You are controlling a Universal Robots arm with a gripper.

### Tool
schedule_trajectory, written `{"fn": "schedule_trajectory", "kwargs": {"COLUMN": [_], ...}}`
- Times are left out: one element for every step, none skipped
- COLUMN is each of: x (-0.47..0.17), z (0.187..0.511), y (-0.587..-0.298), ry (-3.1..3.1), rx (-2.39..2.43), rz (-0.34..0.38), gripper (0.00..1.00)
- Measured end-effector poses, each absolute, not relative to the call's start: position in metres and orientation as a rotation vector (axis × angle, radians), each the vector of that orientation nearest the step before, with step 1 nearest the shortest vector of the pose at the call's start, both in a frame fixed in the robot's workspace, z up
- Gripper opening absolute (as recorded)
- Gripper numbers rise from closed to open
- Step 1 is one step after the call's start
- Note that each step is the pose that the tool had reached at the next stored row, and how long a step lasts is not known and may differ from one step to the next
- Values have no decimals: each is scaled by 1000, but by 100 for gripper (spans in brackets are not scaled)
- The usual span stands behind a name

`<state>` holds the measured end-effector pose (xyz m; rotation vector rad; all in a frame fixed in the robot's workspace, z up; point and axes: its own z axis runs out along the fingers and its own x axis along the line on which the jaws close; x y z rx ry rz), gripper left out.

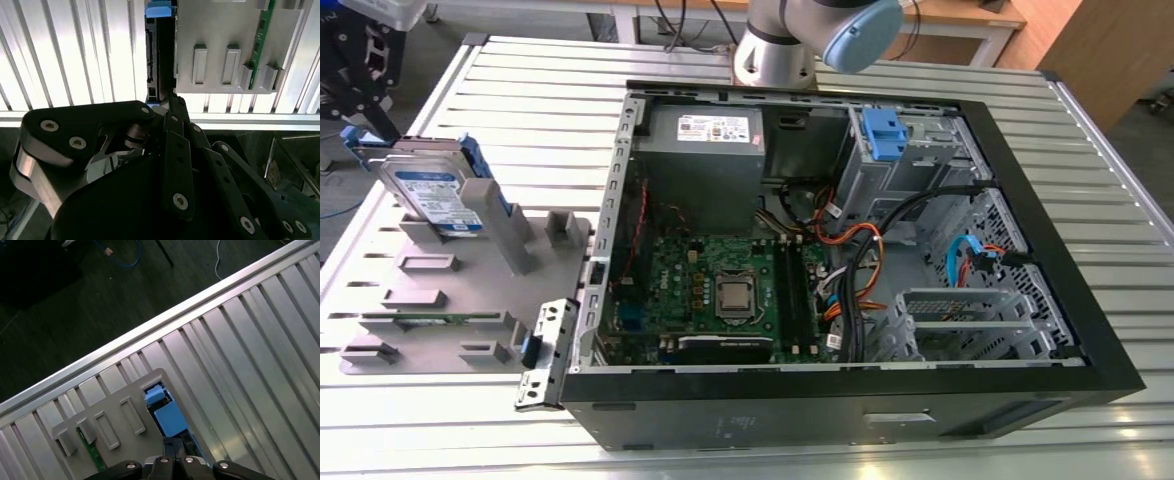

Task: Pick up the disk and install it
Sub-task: 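Pick up the disk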

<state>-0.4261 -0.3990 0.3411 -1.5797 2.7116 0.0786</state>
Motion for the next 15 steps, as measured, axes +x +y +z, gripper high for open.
{"fn": "schedule_trajectory", "kwargs": {"x": [-426,-426,-426,-426,-426,-426,-426,-426,-426,-426,-426,-426,-426,-426,-426], "z": [341,341,341,341,341,341,341,340,340,340,340,340,340,340,340], "y": [-399,-399,-399,-399,-399,-399,-399,-399,-399,-399,-399,-399,-399,-399,-399], "ry": [2698,2685,2670,2655,2641,2627,2612,2596,2581,2564,2548,2533,2516,2500,2483], "rx": [-1603,-1626,-1652,-1676,-1699,-1722,-1746,-1769,-1792,-1817,-1840,-1862,-1885,-1907,-1930], "rz": [79,79,79,79,79,79,79,79,79,79,79,79,79,79,79], "gripper": [11,11,11,11,11,11,11,11,11,11,11,11,11,11,11]}}
